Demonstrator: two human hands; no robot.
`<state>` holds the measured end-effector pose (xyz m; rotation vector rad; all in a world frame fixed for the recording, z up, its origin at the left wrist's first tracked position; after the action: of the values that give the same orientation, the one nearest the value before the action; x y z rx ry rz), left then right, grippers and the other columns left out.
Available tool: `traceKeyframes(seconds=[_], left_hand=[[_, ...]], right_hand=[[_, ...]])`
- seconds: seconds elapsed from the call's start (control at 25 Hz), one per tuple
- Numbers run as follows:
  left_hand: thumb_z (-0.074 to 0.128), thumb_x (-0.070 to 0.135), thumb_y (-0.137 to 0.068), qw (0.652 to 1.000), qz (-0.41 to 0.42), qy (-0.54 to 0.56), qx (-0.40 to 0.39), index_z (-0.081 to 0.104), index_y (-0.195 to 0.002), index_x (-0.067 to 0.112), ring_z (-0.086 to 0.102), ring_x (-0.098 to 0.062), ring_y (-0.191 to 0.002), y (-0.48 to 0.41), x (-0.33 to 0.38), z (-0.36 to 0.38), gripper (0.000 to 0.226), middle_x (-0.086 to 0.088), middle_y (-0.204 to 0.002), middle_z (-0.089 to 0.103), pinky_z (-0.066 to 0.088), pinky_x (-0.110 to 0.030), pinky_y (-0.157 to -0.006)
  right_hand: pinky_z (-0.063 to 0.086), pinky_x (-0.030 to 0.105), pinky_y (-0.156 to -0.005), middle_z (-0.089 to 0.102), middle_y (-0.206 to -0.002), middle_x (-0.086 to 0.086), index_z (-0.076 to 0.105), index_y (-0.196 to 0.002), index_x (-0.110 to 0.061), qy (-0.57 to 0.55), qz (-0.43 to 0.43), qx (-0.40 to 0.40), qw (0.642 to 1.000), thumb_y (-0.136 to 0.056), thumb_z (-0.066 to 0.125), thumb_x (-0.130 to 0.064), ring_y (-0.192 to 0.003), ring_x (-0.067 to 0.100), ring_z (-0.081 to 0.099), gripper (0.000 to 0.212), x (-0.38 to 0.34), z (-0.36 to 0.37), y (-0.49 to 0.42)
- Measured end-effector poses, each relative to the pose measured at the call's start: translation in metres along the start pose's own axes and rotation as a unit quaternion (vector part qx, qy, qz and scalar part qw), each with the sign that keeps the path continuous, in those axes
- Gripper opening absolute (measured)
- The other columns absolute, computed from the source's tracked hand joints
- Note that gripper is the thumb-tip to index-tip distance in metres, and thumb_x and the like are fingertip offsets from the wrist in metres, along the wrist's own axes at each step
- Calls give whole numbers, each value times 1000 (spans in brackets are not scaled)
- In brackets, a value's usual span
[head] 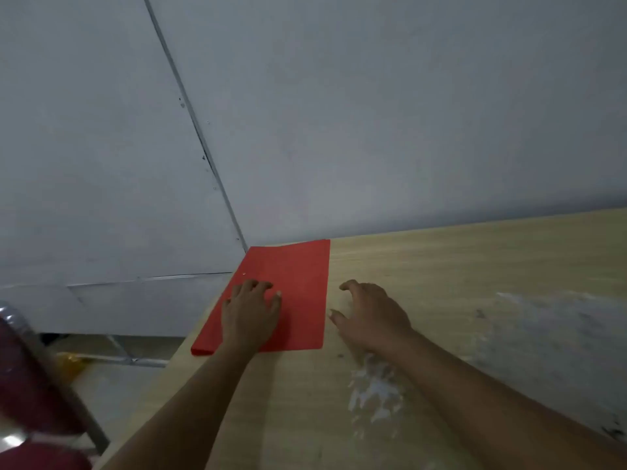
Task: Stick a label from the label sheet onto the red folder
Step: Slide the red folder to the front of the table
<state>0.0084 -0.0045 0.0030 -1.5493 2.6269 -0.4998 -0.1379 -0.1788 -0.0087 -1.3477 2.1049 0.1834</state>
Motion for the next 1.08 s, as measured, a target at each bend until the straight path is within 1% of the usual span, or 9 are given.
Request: traceKeyframes(seconds=[0.12,0.2,0.32,0.4,0.52,0.64,0.72,0.96,1.08], left_hand=[[39,51,-97,999,-43,-7,15,53,-138,24,43,-27,-133,-3,-31,3,51,-4,-145,48,37,-50,-106],[39,51,-97,998,-56,-9,5,50,-140,22,44,-29,-133,-3,-49,7,53,-6,-146,46,38,-51,-107],[39,51,-98,998,-67,9,-15,46,-144,19,45,-31,-132,-4,-59,14,57,-9,-148,44,40,-50,-106],[38,52,-98,997,-68,11,-23,43,-146,19,43,-32,-134,-6,-62,17,59,-10,-150,40,39,-51,-107],[36,54,-98,997,-71,3,-29,41,-148,20,38,-33,-138,-9,-62,23,61,-11,-156,33,35,-52,-111],[33,56,-98,997,-72,-15,-33,42,-147,22,37,-33,-139,-10,-64,27,60,-10,-157,31,32,-53,-112],[34,56,-97,996,-75,-26,-38,43,-146,23,37,-34,-137,-12,-64,27,60,-10,-155,32,31,-55,-110],[35,59,-94,995,-82,-35,-35,46,-143,26,39,-35,-134,-12,-58,29,60,-10,-152,34,34,-56,-107],[33,60,-94,995,-89,-35,-30,43,-145,27,37,-37,-136,-11,-55,31,61,-12,-155,31,33,-57,-108]], right_hand=[[42,39,-101,51,-139,0,44,-139,-26,-8,-3,-12,1000,-86,55,-62,-131,21,43,65,-18,24,-16],[37,41,-110,46,-147,-1,43,-142,-25,-26,12,-31,999,-85,55,-63,-139,23,36,69,-27,38,-24],[18,44,-122,35,-157,2,39,-147,-25,-18,26,-35,999,-85,52,-65,-149,28,21,75,-30,57,-33],[8,44,-124,25,-163,5,33,-151,-27,22,28,-40,999,-84,48,-70,-152,29,13,81,-31,64,-35],[-1,45,-124,12,-167,4,23,-155,-33,71,29,-58,995,-79,39,-81,-153,28,2,91,-30,73,-36],[-5,45,-123,5,-167,3,19,-156,-34,99,33,-68,992,-77,33,-86,-153,28,-4,96,-29,77,-36],[-5,45,-123,5,-168,2,19,-157,-34,107,27,-67,992,-78,33,-85,-153,28,-4,95,-28,76,-36],[-3,45,-124,5,-168,2,20,-157,-25,105,11,-75,992,-86,41,-72,-154,27,-3,88,-27,70,-35],[-5,44,-124,1,-168,3,18,-157,-31,92,-1,-83,992,-88,42,-66,-154,26,-5,82,-26,70,-35]])
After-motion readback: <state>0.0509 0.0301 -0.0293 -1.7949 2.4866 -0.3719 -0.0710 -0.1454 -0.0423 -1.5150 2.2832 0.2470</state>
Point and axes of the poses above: each hand's wrist, its own y-axis away from the middle knuckle, its own z-axis out of the palm, x = y × z, the point moved 1 cm from there along -y, towards the middle knuckle
